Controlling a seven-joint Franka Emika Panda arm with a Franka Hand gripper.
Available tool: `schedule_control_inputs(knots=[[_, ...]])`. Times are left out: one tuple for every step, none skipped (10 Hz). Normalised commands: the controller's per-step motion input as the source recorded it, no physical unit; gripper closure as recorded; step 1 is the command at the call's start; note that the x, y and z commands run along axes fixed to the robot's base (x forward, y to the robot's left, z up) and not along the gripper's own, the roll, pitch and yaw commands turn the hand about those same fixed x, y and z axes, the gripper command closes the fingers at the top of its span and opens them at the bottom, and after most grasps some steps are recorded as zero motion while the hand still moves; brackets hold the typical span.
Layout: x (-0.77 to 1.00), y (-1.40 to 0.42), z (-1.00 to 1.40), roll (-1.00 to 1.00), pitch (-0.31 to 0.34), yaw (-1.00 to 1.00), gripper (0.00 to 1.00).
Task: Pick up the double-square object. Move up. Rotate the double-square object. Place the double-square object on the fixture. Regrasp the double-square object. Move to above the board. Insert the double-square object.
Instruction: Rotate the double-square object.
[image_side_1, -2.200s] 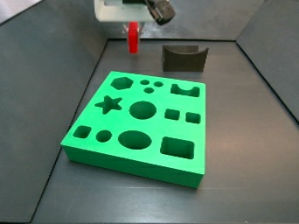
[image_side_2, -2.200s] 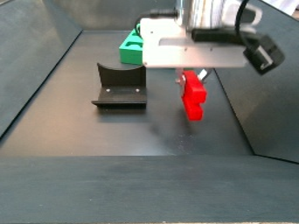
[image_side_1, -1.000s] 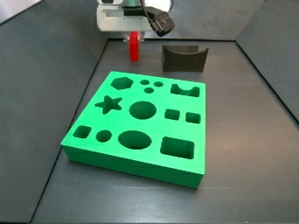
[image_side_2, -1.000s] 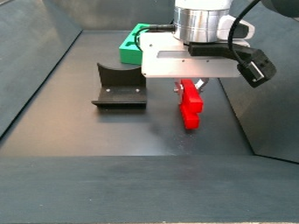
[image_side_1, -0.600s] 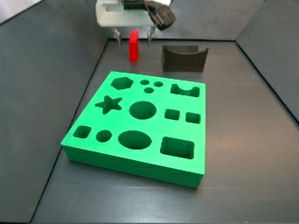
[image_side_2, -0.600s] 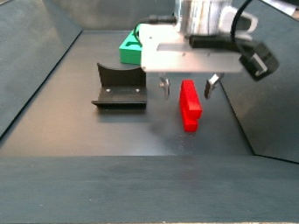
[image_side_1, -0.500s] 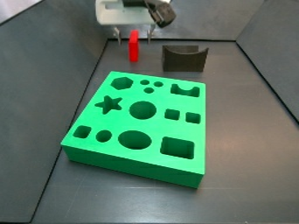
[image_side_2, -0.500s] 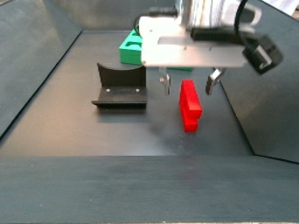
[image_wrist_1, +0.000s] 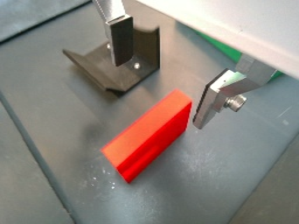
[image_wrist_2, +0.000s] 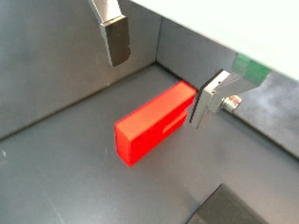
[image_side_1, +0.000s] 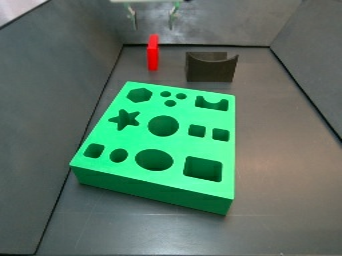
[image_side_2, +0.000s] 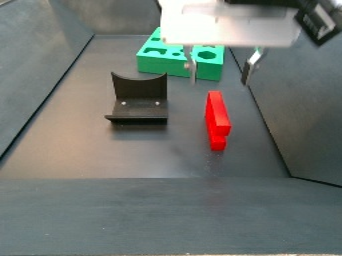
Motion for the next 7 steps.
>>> schedule_control_inputs(knots=[[-0.03, 0.01, 0.21, 0.05, 0.056, -0.02, 0.0], [0.0, 0.0, 0.0, 0.0, 0.0, 1.0, 0.0], [0.02, -0.01, -0.12, 0.0, -0.001, 1.0, 0.0], [0.04, -0.01, -0.09, 0.0, -0.002, 1.0, 0.0], [0.04, 0.0, -0.04, 0.0, -0.004, 1.0, 0.0], [0.04, 0.0, -0.03, 0.0, -0.004, 1.0, 0.0], [0.04, 0.0, -0.02, 0.0, -0.005, 1.0, 0.0]])
